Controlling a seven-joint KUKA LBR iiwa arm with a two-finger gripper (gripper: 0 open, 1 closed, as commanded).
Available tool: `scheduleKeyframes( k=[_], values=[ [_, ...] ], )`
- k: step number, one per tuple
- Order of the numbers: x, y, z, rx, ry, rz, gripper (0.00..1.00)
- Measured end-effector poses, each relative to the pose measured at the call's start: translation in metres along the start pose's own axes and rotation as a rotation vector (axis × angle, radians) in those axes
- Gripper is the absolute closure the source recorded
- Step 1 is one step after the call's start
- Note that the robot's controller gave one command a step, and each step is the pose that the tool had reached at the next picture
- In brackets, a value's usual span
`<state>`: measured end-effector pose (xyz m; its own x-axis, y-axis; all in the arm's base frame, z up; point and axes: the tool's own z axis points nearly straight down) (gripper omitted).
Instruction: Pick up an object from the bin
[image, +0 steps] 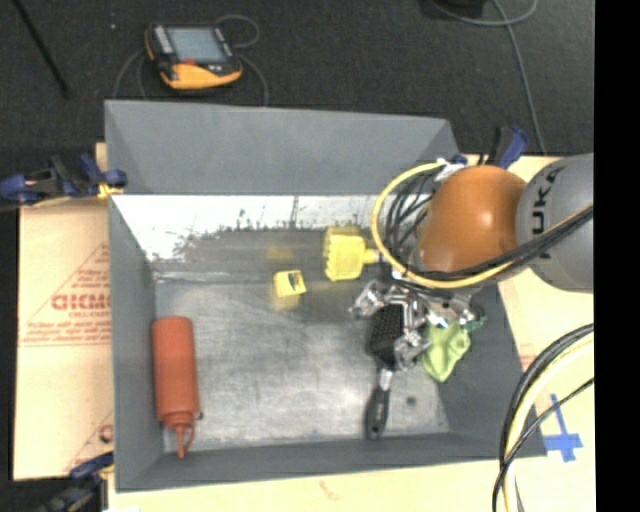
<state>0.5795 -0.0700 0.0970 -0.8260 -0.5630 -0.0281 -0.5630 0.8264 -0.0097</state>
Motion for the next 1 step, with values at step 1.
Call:
scheduleKeyframes(
  k=[1],
  values=[
    [0.0129, 0.0015, -0.0068, -0.006, 0.022, 0.080, 0.00]
  ],
)
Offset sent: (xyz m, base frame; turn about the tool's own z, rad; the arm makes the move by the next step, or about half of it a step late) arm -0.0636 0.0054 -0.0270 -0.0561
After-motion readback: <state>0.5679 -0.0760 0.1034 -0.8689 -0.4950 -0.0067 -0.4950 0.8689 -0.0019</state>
